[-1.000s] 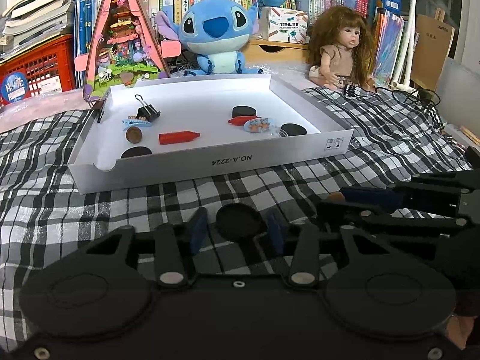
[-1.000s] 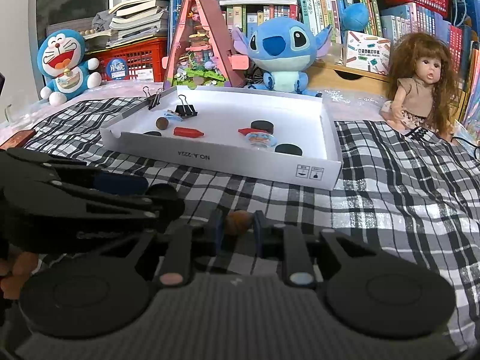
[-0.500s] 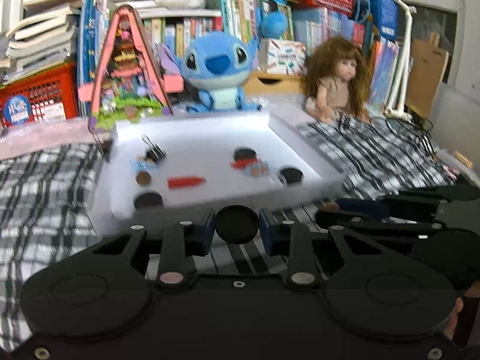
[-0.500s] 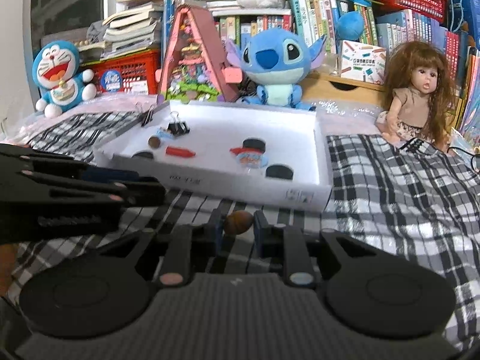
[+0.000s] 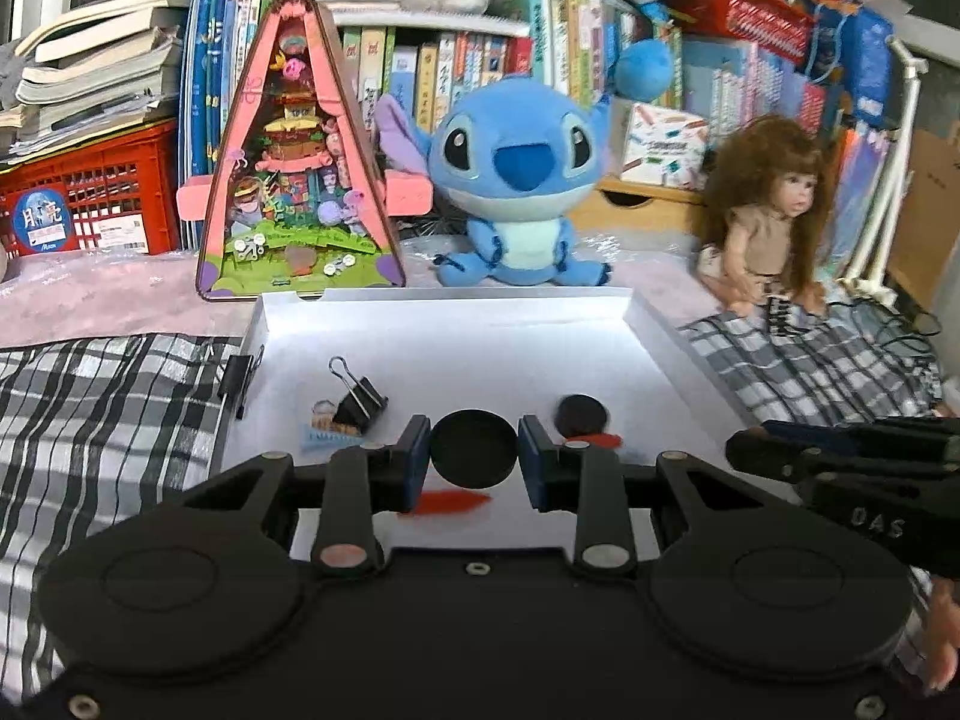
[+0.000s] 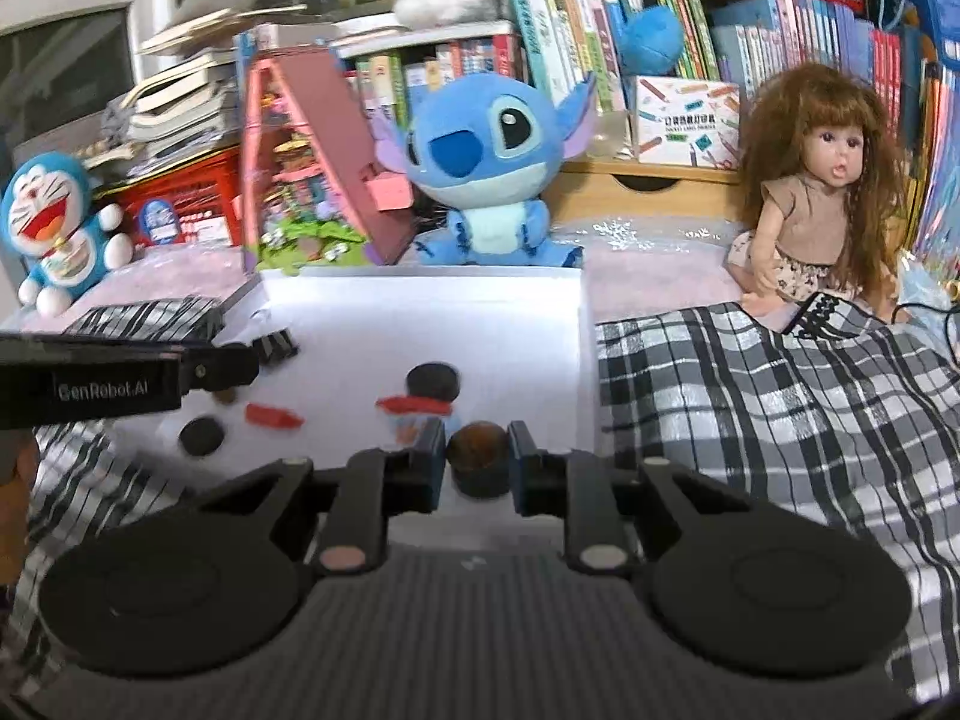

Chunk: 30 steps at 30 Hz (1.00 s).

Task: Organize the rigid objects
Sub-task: 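Carry the disc into the tray and open the left tool while the right releases the ball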

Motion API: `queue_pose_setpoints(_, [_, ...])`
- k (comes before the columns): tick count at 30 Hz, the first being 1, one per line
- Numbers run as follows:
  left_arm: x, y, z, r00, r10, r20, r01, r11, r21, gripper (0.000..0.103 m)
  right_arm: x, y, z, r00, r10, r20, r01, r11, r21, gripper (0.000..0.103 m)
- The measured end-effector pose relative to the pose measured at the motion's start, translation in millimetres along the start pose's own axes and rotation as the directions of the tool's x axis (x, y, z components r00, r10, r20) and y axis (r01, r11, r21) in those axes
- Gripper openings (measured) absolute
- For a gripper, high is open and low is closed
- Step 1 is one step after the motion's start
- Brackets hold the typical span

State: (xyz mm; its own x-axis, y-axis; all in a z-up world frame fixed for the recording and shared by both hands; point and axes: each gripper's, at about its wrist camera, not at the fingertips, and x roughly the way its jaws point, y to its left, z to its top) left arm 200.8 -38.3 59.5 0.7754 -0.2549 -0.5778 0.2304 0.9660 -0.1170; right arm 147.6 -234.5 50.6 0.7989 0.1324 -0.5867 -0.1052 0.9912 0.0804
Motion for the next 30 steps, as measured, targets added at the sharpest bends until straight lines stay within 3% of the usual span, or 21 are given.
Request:
queue_pose_setpoints(10, [50, 11, 5, 0.995, 0.054, -0.081, -0.055, 0.998, -0.011, 0.03, 47, -13, 19, 0.995, 0.013, -0.098, -0.007, 0.998, 0.06, 0.026])
queue_pose_setpoints(30, [66, 15, -2, 0.992, 0.068, -0.109, -0.068, 0.998, 0.005, 0.03, 76, -13, 12, 0.989, 0.001, -0.149, 0.01, 0.997, 0.073, 0.026])
